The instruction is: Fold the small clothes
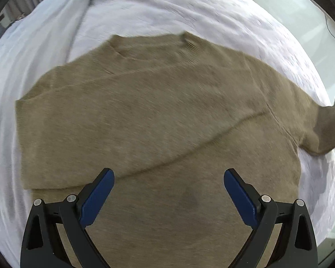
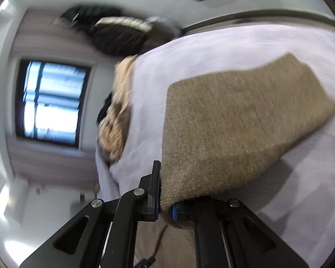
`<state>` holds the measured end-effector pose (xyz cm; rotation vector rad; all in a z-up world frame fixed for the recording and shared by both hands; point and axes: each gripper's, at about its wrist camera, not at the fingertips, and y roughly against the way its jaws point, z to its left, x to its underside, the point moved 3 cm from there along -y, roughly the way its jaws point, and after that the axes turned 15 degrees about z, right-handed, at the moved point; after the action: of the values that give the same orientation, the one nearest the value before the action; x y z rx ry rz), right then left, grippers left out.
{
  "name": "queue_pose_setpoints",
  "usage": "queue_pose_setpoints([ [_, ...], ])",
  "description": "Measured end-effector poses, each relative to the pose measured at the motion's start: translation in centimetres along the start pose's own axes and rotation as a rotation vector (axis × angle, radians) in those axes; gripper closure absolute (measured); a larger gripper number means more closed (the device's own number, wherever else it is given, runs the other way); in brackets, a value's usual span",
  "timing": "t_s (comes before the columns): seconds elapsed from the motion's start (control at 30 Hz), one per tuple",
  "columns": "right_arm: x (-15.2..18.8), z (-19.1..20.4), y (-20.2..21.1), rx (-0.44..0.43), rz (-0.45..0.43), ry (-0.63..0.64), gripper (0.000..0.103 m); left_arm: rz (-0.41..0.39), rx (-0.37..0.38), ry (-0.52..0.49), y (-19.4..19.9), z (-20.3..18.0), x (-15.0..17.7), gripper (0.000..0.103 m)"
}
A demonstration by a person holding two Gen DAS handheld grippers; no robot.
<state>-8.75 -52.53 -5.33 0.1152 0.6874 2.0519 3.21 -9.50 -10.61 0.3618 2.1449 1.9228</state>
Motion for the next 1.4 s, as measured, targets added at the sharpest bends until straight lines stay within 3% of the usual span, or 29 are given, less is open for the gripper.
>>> queue_pose_setpoints([
  [0.17,2.1,7.6,-7.4,0.008,0.154,0.240,0.094,-0.042,-0.012,0.076,0.9,3.0,-0.4,0.004],
  [0.3,6.7,12.3,-15.5,0.066,0.332,0.420,0.094,-0.061,-0.020,0.152,1.3,6.9,0.5,0.004],
  [0.4,11.2,12.8,-21.3,0.133,0.472,0.492,0.094,-0.069,-0.032,0.209,1.0,9.2,0.7,0.004],
  [0.53,14.5,9.9,-27.2,0.285,0.613,0.458,0.090,-0.076,-0.043,0.271,0.6,11.8,1.7,0.004],
  [0.6,14.7,8.0,-27.8,0.317,0.632,0.374,0.085,-0.074,-0.043,0.289,0.3,12.7,1.9,0.004],
  [0.67,14.4,6.9,-26.7,0.247,0.610,0.281,0.064,-0.076,-0.041,0.295,0.3,13.4,2.1,0.004],
  [0.73,13.7,6.0,-24.5,0.187,0.530,0.194,0.053,-0.082,-0.036,0.301,0.6,14.2,2.5,0.004],
  [0.8,12.1,5.5,-23.3,0.184,0.452,0.136,0.053,-0.087,-0.026,0.311,0.7,15.0,2.7,0.004],
  [0.87,10.9,5.4,-23.2,0.188,0.403,0.088,0.056,-0.091,-0.006,0.321,0.7,15.7,2.6,0.004],
  [0.9,10.4,5.5,-23.2,0.177,0.383,0.067,0.064,-0.095,0.005,0.325,0.8,15.9,2.6,0.004],
  [0.93,10.1,5.7,-23.4,0.177,0.375,0.067,0.093,-0.100,0.016,0.328,0.9,16.2,2.7,0.004],
  [0.97,10.1,6.4,-23.6,0.186,0.371,0.087,0.096,-0.105,0.032,0.331,1.1,16.4,2.7,0.004],
  [1.1,12.7,12.7,-26.5,0.189,0.438,0.388,0.096,-0.131,0.070,0.340,2.0,17.8,3.2,0.004],
  [1.2,17.2,15.9,-29.1,0.217,0.545,0.597,0.096,-0.149,0.088,0.361,2.5,19.1,3.2,0.004],
  [1.3,22.3,16.5,-32.2,0.317,0.666,0.774,0.096,-0.146,0.095,0.391,2.4,20.3,3.5,0.004],
  [1.4,25.8,14.6,-34.1,0.409,0.797,0.844,0.095,-0.138,0.119,0.409,2.1,21.2,4.0,0.004],
])
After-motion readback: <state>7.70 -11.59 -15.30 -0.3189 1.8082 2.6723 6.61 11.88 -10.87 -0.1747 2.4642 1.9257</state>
